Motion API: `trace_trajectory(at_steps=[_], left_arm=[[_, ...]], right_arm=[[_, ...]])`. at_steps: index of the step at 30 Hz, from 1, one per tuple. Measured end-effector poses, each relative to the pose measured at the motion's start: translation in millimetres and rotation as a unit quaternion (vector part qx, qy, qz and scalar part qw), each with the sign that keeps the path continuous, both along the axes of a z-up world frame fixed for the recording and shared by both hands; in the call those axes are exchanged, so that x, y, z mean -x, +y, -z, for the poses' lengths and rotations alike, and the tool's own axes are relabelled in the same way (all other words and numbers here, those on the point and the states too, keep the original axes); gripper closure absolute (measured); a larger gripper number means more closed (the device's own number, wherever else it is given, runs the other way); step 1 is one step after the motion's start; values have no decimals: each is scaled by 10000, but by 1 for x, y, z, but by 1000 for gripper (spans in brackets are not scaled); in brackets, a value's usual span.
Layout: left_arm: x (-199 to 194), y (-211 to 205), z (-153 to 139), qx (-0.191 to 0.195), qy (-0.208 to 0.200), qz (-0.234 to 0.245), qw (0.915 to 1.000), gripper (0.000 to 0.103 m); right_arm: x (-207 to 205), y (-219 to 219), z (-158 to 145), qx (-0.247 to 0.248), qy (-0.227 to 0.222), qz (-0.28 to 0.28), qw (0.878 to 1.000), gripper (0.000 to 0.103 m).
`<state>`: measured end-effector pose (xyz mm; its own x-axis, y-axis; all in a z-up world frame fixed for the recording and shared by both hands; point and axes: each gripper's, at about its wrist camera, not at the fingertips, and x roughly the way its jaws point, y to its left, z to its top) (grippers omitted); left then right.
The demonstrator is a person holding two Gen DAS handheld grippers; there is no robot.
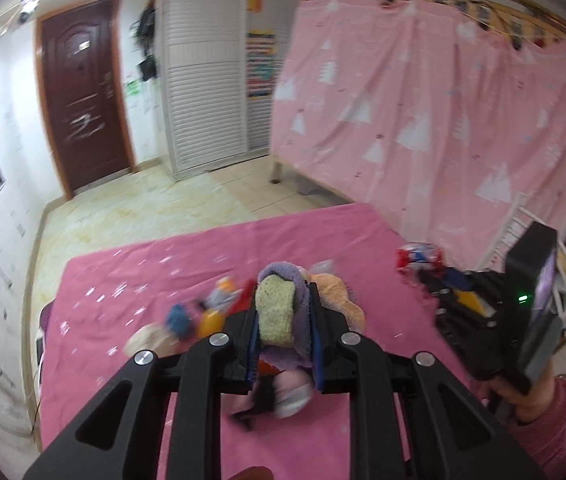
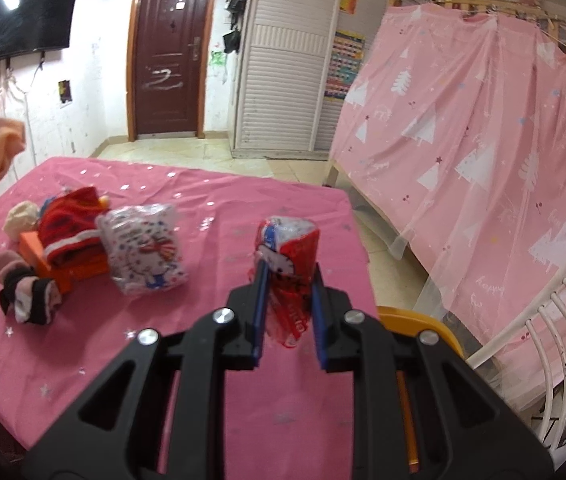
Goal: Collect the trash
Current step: 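Carry both items to the yellow bucket and open both tools over it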
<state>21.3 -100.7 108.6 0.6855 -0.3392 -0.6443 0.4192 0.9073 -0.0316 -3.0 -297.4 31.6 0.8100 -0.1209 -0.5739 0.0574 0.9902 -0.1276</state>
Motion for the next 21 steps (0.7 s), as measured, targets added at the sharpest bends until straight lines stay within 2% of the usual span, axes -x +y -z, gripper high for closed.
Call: trace_trajectory(at_steps=[4,8,17,21], left_arm=[[-9,-47,-1,34,144,407,9991,89],[-23,-94,9,103,489,674,9965,89],[-72,-204,43,-75,1105,631,9918,89],[-81,-248,68,-150,1433,719,9870,89]], right_arm=[[0,-23,1,-7,-28,304,9995,84],[0,-59,2,-194,0,643,9977,84],[2,-155,28,-686,418,1442,9863,84],[3,-183,48,-913,711,1581,9806,84]])
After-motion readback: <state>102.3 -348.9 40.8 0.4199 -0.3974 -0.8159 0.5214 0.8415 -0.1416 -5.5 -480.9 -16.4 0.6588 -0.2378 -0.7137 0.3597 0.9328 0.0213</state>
